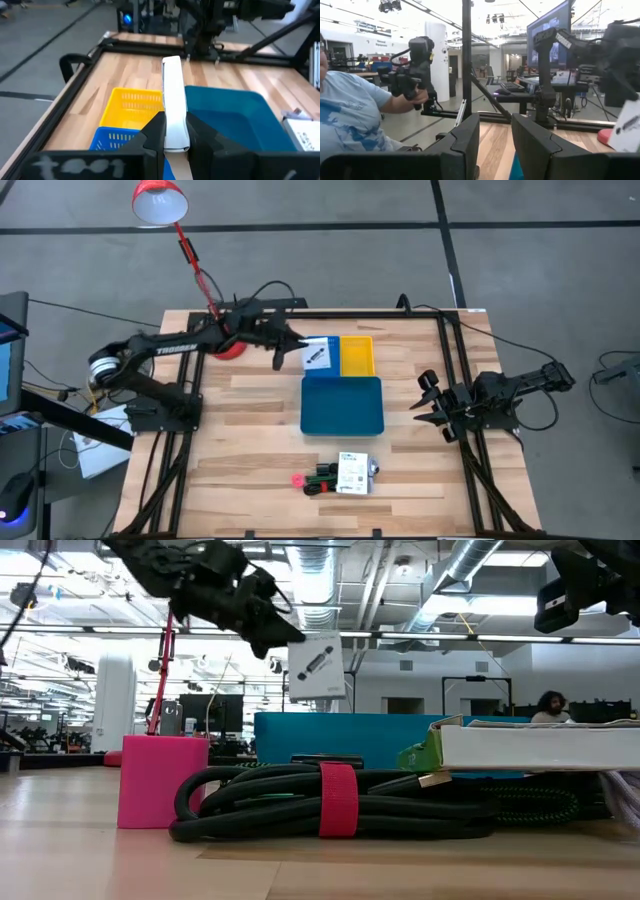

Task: Pick and place items into bin
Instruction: Put the left white card reader box into the top blue basket

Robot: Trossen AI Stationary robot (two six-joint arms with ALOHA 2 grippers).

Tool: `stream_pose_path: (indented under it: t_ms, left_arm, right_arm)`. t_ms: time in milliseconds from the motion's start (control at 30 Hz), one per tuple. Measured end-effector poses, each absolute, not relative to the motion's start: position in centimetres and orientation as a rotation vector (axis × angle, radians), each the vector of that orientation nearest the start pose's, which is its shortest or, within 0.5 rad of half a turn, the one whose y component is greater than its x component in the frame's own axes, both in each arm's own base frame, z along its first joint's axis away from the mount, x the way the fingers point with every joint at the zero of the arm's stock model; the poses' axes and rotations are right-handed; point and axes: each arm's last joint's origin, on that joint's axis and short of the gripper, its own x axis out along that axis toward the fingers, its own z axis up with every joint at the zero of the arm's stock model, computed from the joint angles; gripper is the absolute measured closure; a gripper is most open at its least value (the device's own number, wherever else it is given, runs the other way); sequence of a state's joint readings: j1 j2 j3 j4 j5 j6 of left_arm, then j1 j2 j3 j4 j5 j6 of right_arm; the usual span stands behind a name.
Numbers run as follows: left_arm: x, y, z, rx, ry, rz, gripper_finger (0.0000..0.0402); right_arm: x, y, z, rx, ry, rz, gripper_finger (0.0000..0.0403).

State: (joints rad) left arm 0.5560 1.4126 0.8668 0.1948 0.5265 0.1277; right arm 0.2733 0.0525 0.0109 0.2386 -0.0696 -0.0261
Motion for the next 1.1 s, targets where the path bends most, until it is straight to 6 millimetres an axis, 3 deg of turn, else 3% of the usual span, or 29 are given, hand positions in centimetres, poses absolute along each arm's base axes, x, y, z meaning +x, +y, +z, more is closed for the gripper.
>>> stream_pose_path:
  t_ms: [300, 567, 1100]
  left_arm:
    - [29.2, 18.2, 24.2, -0.079, 0.382, -0.03, 0.036]
    - [28.7, 20.2, 22.8, -0.091, 0.411, -0.007, 0.036]
    - [29.9, 18.6, 23.0, -0.088, 0.386, -0.086, 0.036]
  right_arm:
    - [9.4, 2.8, 18.6, -0.006, -0.202, 0.339, 0.0294]
    - [9.4, 2.9, 18.6, -0.006, -0.201, 0.34, 0.0294]
    - [9.4, 2.8, 18.6, -0.006, -0.202, 0.339, 0.0294]
